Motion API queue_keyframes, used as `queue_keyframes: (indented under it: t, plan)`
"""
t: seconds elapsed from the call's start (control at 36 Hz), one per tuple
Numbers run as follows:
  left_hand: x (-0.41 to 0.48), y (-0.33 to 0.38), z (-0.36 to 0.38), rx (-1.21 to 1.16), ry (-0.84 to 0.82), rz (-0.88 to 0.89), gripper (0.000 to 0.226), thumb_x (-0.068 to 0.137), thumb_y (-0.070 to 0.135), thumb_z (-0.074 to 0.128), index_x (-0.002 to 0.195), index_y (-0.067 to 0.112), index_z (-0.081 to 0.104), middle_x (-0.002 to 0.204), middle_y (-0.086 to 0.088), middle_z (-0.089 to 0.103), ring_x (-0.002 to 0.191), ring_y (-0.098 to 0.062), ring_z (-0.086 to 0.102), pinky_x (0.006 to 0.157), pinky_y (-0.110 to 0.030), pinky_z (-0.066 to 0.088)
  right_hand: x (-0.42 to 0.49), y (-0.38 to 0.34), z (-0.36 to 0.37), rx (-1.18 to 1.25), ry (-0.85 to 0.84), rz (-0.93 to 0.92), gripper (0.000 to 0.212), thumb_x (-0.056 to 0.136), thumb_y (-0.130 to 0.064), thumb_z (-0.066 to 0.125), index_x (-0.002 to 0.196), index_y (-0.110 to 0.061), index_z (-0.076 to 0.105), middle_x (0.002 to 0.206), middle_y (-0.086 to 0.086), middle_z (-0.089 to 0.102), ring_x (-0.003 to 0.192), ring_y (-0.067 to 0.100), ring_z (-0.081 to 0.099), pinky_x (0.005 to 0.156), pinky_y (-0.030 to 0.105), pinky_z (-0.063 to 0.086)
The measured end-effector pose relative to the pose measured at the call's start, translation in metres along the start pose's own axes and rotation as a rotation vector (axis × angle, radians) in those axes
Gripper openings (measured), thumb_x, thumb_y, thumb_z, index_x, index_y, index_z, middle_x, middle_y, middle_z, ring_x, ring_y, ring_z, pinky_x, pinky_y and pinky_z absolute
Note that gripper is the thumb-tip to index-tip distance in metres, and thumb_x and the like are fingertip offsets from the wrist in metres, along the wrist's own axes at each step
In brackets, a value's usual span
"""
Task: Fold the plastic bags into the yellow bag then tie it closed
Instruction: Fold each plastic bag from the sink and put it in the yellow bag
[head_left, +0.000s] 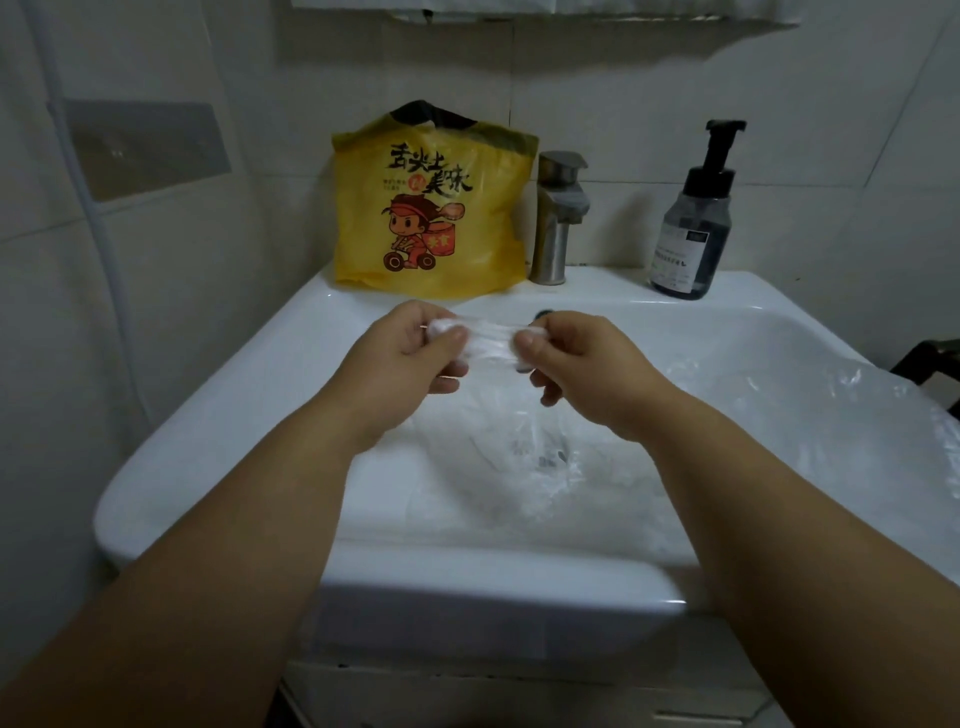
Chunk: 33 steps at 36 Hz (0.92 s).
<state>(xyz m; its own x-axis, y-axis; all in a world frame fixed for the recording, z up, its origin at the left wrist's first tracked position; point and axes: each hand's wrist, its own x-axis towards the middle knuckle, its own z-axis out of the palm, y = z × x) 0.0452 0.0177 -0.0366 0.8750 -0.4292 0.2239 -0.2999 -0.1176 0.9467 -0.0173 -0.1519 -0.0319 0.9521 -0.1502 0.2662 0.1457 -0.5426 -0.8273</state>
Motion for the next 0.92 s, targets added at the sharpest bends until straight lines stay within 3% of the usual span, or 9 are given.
queue_keyframes:
  t: [0.08, 0.25, 0.31, 0.39, 0.47, 0.61, 0.72, 0.81, 0.92]
  plan:
    - [0.002, 0.004, 0.0, -0.217, 0.03, -0.059, 0.007, 0.095, 0.016, 0.057, 0.1, 0.012, 0.058, 0.081, -0.003, 0.06, 0.064, -0.003, 0.061, 0.062, -0.018, 0.054, 0.0, -0.003, -0.002, 0.193, -0.026, 0.043, 0.018, 0.096, -0.017, 0.056, 0.096, -0.001, 0.065, 0.076, 0.005, 0.062, 0.057, 0.007, 0.053, 0.055, 0.017, 0.049]
    - [0.007, 0.008, -0.003, -0.526, 0.162, -0.088, 0.017, 0.085, 0.025, 0.066, 0.094, 0.01, 0.062, 0.072, 0.004, 0.06, 0.067, -0.004, 0.057, 0.062, -0.015, 0.051, -0.004, -0.01, 0.001, 0.425, -0.123, 0.108, 0.012, 0.094, -0.011, 0.056, 0.088, -0.007, 0.066, 0.076, 0.007, 0.06, 0.061, 0.01, 0.053, 0.06, 0.018, 0.051]
    - [0.008, 0.008, -0.003, -0.594, 0.11, -0.083, 0.043, 0.074, 0.044, 0.069, 0.103, 0.013, 0.062, 0.085, 0.004, 0.068, 0.084, -0.009, 0.063, 0.068, -0.019, 0.052, -0.004, -0.012, 0.008, 0.486, -0.099, 0.12, 0.014, 0.095, -0.011, 0.055, 0.086, -0.005, 0.065, 0.074, 0.008, 0.058, 0.061, 0.011, 0.051, 0.058, 0.018, 0.05]
    - [0.005, 0.006, 0.002, -0.522, -0.122, -0.165, 0.097, 0.038, 0.077, 0.073, 0.116, 0.021, 0.059, 0.111, 0.0, 0.071, 0.106, -0.017, 0.067, 0.08, -0.028, 0.056, -0.002, -0.012, 0.018, 0.555, -0.074, 0.154, 0.018, 0.096, -0.011, 0.053, 0.088, 0.001, 0.063, 0.072, 0.01, 0.055, 0.06, 0.013, 0.048, 0.056, 0.019, 0.048]
    - [-0.001, 0.002, 0.014, -0.186, -0.299, -0.178, 0.07, 0.06, 0.071, 0.063, 0.109, 0.022, 0.065, 0.105, 0.001, 0.072, 0.106, -0.018, 0.066, 0.083, -0.029, 0.053, -0.003, -0.012, 0.025, 0.538, -0.125, 0.141, 0.021, 0.097, -0.009, 0.051, 0.087, 0.005, 0.063, 0.075, 0.016, 0.055, 0.065, 0.021, 0.049, 0.054, 0.022, 0.046]
    - [0.001, 0.002, 0.022, -0.146, -0.156, -0.218, 0.04, 0.098, 0.05, 0.042, 0.101, 0.02, 0.069, 0.101, -0.006, 0.071, 0.101, -0.023, 0.067, 0.09, -0.038, 0.055, -0.004, -0.013, 0.03, 0.537, -0.182, 0.124, 0.019, 0.097, -0.006, 0.05, 0.088, -0.006, 0.066, 0.06, 0.0, 0.06, 0.053, 0.007, 0.056, 0.053, 0.019, 0.047]
    - [0.004, 0.006, 0.015, -0.287, -0.091, -0.196, 0.041, 0.103, 0.043, 0.031, 0.102, 0.025, 0.068, 0.106, -0.005, 0.07, 0.099, -0.021, 0.064, 0.088, -0.034, 0.052, -0.003, -0.016, 0.026, 0.537, -0.15, 0.164, 0.021, 0.094, -0.007, 0.056, 0.101, 0.011, 0.063, 0.069, 0.009, 0.055, 0.055, 0.011, 0.049, 0.054, 0.019, 0.048]
    - [0.006, 0.007, 0.01, -0.342, -0.041, -0.186, 0.041, 0.103, 0.043, 0.033, 0.099, 0.022, 0.068, 0.105, -0.006, 0.071, 0.097, -0.018, 0.065, 0.08, -0.028, 0.051, -0.002, -0.016, 0.02, 0.561, -0.153, 0.196, 0.019, 0.093, -0.006, 0.056, 0.101, 0.011, 0.062, 0.072, 0.011, 0.055, 0.055, 0.01, 0.049, 0.053, 0.017, 0.048]
    - [0.005, 0.003, 0.006, -0.238, 0.078, -0.154, 0.035, 0.097, 0.044, 0.049, 0.089, 0.014, 0.065, 0.071, 0.0, 0.059, 0.066, -0.009, 0.056, 0.06, -0.022, 0.047, -0.003, -0.015, 0.014, 0.561, -0.181, 0.234, 0.014, 0.093, -0.006, 0.056, 0.097, 0.005, 0.064, 0.07, 0.009, 0.057, 0.055, 0.01, 0.049, 0.053, 0.017, 0.048]
